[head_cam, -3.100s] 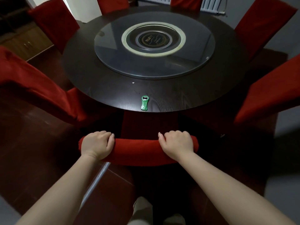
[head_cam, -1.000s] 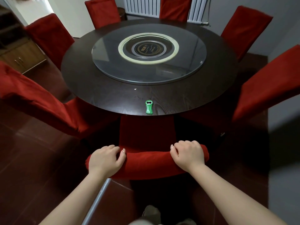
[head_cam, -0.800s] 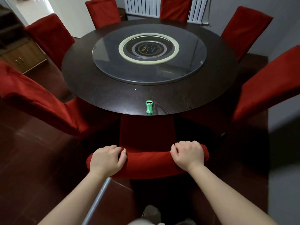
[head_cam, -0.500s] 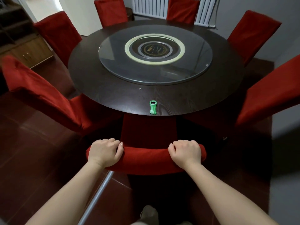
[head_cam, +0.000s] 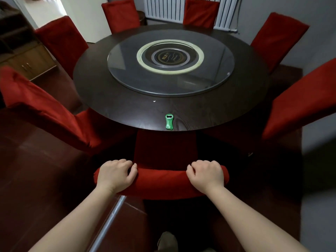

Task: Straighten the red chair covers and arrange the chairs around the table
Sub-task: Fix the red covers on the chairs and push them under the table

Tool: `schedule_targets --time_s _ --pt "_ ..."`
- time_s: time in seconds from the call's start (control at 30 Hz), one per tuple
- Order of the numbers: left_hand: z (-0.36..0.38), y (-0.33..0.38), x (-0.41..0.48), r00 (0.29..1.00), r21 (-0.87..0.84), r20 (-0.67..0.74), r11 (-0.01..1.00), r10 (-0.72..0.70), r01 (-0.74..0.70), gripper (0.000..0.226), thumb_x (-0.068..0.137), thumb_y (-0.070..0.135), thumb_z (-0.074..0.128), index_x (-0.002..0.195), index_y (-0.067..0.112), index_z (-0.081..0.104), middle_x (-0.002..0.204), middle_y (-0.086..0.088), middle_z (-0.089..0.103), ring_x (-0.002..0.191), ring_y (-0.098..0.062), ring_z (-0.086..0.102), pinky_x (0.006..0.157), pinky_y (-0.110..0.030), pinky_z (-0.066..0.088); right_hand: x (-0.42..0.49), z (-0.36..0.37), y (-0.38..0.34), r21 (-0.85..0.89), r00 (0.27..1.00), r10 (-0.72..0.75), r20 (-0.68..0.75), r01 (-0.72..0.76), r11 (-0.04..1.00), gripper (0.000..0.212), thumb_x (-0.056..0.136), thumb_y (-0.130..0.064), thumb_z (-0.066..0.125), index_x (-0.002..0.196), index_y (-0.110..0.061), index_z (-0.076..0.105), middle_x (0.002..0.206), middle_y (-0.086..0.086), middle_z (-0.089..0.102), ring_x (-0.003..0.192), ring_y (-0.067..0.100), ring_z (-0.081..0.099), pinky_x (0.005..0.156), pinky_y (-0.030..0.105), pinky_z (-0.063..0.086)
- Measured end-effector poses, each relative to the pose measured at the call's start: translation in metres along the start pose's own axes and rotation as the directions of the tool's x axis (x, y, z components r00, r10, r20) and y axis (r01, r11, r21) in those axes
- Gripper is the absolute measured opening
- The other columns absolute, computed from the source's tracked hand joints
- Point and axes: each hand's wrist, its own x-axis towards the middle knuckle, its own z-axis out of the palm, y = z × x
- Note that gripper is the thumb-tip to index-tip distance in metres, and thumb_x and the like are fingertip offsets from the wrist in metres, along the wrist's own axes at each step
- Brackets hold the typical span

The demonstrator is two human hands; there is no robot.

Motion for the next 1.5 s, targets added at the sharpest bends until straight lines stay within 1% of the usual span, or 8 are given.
schedule_targets --time_s 0.23,0.57,0.63,0.73,0.8,1.07,1.27,1.5 --pt "-0.001 0.008 -0.021 0.996 -0.005 0.062 0.998 -0.067 0.068 0.051 0.09 0.049 0.038 0.052 0.019 0.054 0.051 0.005 0.05 0.046 -0.02 0.055 0.044 -0.029 0.038 -0.001 0.003 0.008 -0.029 0.998 -0.045 -0.046 0.043 0.999 0.035 0.08 -0.032 0.057 0.049 -0.016 0.059 0.049 0.0 0.056 0.048 0.025 0.057 0.053 0.034 0.043" --pt "-0.004 0.007 -0.017 0.991 -0.005 0.103 0.996 -0.086 0.087 0.051 0.09 0.05 0.033 0.053 0.02 0.052 0.051 0.006 0.047 0.047 -0.017 0.054 0.044 -0.029 0.038 -0.002 0.002 0.008 -0.034 0.999 -0.05 -0.023 0.049 0.998 0.036 0.087 -0.032 0.061 0.055 -0.016 0.061 0.054 0.0 0.058 0.054 0.025 0.058 0.058 0.036 0.043" --pt "-0.003 0.009 -0.018 0.993 -0.008 0.096 0.997 -0.073 0.074 0.051 0.09 0.049 0.034 0.053 0.02 0.053 0.052 0.006 0.048 0.048 -0.017 0.055 0.044 -0.029 0.04 -0.004 0.002 0.009 -0.03 0.999 -0.045 -0.028 0.044 0.999 0.037 0.087 -0.034 0.057 0.055 -0.016 0.061 0.055 0.0 0.059 0.054 0.025 0.059 0.058 0.035 0.042" --pt "-0.004 0.008 -0.016 0.993 -0.012 0.098 0.998 -0.067 0.068 0.051 0.089 0.049 0.033 0.053 0.02 0.054 0.053 0.006 0.05 0.05 -0.017 0.056 0.044 -0.03 0.041 -0.001 0.004 0.008 -0.021 0.999 -0.028 0.035 0.028 0.999 0.04 0.092 -0.039 0.046 0.067 -0.016 0.067 0.069 0.001 0.067 0.068 0.027 0.063 0.068 0.037 0.04" --pt "-0.003 0.007 -0.017 0.993 -0.017 0.094 0.997 -0.068 0.07 0.052 0.089 0.05 0.032 0.054 0.02 0.055 0.053 0.006 0.05 0.05 -0.017 0.056 0.045 -0.031 0.042 0.0 0.005 0.008 -0.018 0.999 -0.028 0.046 0.029 0.999 0.044 0.093 -0.041 0.04 0.07 -0.017 0.069 0.072 0.001 0.069 0.071 0.026 0.064 0.069 0.037 0.04" --pt "-0.007 0.005 -0.015 0.996 -0.015 0.065 0.998 -0.059 0.06 0.045 0.087 0.045 0.038 0.052 0.02 0.051 0.051 0.005 0.049 0.047 -0.021 0.056 0.044 -0.027 0.036 0.0 0.001 0.004 -0.033 1.0 -0.012 0.025 0.013 0.999 0.038 0.089 -0.035 0.055 0.058 -0.017 0.065 0.058 0.0 0.063 0.058 0.026 0.062 0.061 0.035 0.04" --pt "-0.007 0.006 -0.014 0.995 -0.014 0.088 0.999 -0.051 0.053 0.047 0.087 0.047 0.036 0.052 0.021 0.051 0.051 0.005 0.049 0.047 -0.02 0.055 0.044 -0.027 0.037 -0.006 0.002 0.004 -0.017 1.0 0.002 0.026 -0.002 1.0 0.039 0.091 -0.036 0.05 0.062 -0.017 0.066 0.061 -0.001 0.064 0.061 0.024 0.062 0.064 0.035 0.042" --pt "-0.007 0.006 -0.015 0.996 -0.017 0.075 0.999 -0.043 0.044 0.047 0.087 0.045 0.035 0.053 0.019 0.054 0.052 0.004 0.05 0.047 -0.024 0.056 0.044 -0.028 0.039 -0.007 0.002 0.001 -0.019 1.0 0.013 -0.01 -0.014 1.0 0.036 0.085 -0.03 0.058 0.053 -0.015 0.063 0.052 0.0 0.059 0.05 0.026 0.058 0.056 0.034 0.043"
